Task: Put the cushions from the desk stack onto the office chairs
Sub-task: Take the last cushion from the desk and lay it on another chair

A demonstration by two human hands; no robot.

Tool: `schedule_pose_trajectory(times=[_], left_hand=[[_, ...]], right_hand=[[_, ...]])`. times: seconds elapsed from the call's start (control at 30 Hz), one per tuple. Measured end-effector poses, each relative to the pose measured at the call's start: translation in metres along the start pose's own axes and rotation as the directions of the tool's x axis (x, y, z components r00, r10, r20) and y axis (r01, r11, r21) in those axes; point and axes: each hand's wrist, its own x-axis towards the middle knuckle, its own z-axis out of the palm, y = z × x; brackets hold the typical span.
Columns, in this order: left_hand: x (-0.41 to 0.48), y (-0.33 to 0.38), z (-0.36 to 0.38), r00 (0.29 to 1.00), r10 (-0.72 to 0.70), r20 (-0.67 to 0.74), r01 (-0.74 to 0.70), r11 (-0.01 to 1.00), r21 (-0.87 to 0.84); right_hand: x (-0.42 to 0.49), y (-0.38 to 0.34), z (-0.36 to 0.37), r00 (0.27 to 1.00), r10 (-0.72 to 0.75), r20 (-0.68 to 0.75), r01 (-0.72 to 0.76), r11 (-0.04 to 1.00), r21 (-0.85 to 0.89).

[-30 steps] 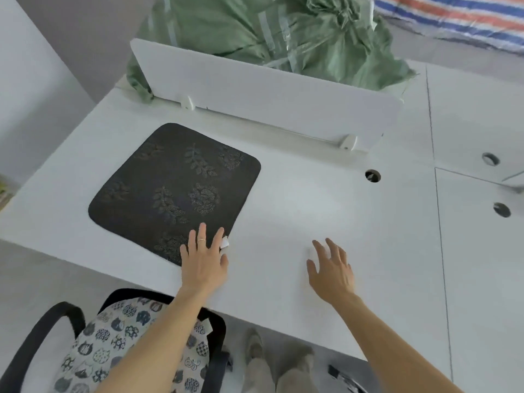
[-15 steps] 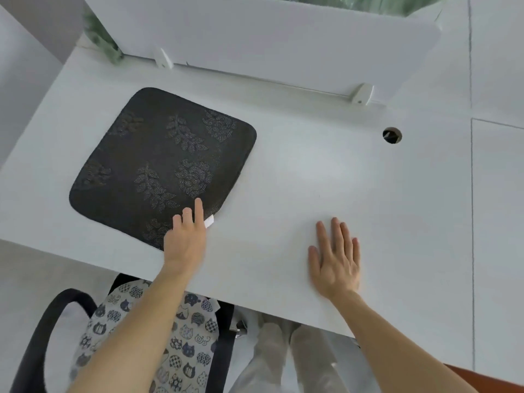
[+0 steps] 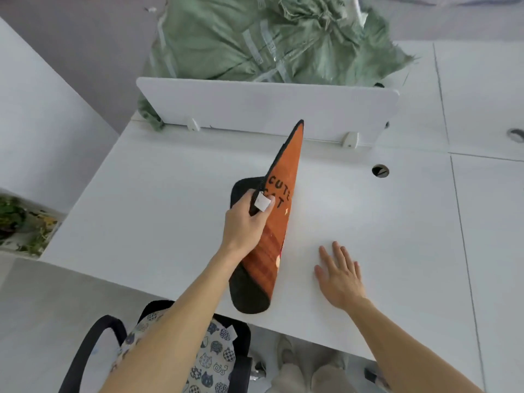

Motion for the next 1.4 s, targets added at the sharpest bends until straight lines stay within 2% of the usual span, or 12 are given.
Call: schedule_pose_trajectory(times=[0.13,0.23,0.33,0.43,0.53,0.63,0.73,0.83,0.97,1.13,1.27,1.4], left_hand=[[-0.02,0.008,-0.031,0.978,-0.146,-0.15,0.085,0.93,-0.357],[-0.041,-0.024,-0.042,0.916,-0.337,-0.218,0.195,0.848,-0.492],[-0.067,-0.074,-0.033,0.849,-0.479,-0.223,0.381,0.848,-0.367],[-0.092,-0.126,-0.019,0.764,-0.622,-0.17,0.609,0.783,-0.127],[-0.116,-0.163,-0.014,0.68,-0.731,-0.058,0.733,0.675,0.087],[-0.12,-0.177,-0.014,0.663,-0.739,-0.119,0.744,0.633,0.216],[-0.103,-0.172,-0.019,0.747,-0.63,-0.214,0.66,0.664,0.35],[-0.075,-0.174,-0.017,0.783,-0.597,-0.172,0.614,0.701,0.364],[-0.046,-0.182,-0.006,0.742,-0.659,-0.122,0.652,0.669,0.357],[-0.034,-0.185,-0.006,0.71,-0.674,-0.202,0.684,0.594,0.423],[-0.031,-0.212,-0.022,0.684,-0.721,-0.115,0.708,0.616,0.346],[-0.028,-0.22,-0.031,0.741,-0.671,0.027,0.632,0.711,0.308]], right_hand=[[-0.004,-0.011,-0.035,0.995,0.096,-0.026,-0.084,0.949,0.303],[-0.015,-0.016,-0.054,0.978,0.208,0.022,-0.183,0.802,0.569],[-0.013,-0.016,-0.053,0.954,0.268,0.138,-0.288,0.679,0.675],[-0.013,-0.016,-0.047,0.952,0.296,0.077,-0.282,0.752,0.596],[-0.019,-0.012,-0.038,0.948,0.315,0.048,-0.295,0.811,0.506],[-0.023,-0.005,-0.027,0.953,0.3,0.036,-0.289,0.871,0.398],[-0.02,-0.01,-0.025,0.951,0.306,0.033,-0.297,0.886,0.357],[-0.009,-0.018,-0.029,0.923,0.384,-0.006,-0.349,0.846,0.404],[0.005,-0.032,-0.033,0.896,0.442,-0.037,-0.359,0.772,0.525],[0.017,-0.045,-0.031,0.893,0.449,-0.037,-0.364,0.767,0.528],[0.01,-0.042,-0.036,0.876,0.483,0.006,-0.408,0.733,0.545],[-0.008,-0.03,-0.045,0.875,0.483,0.03,-0.398,0.683,0.613]])
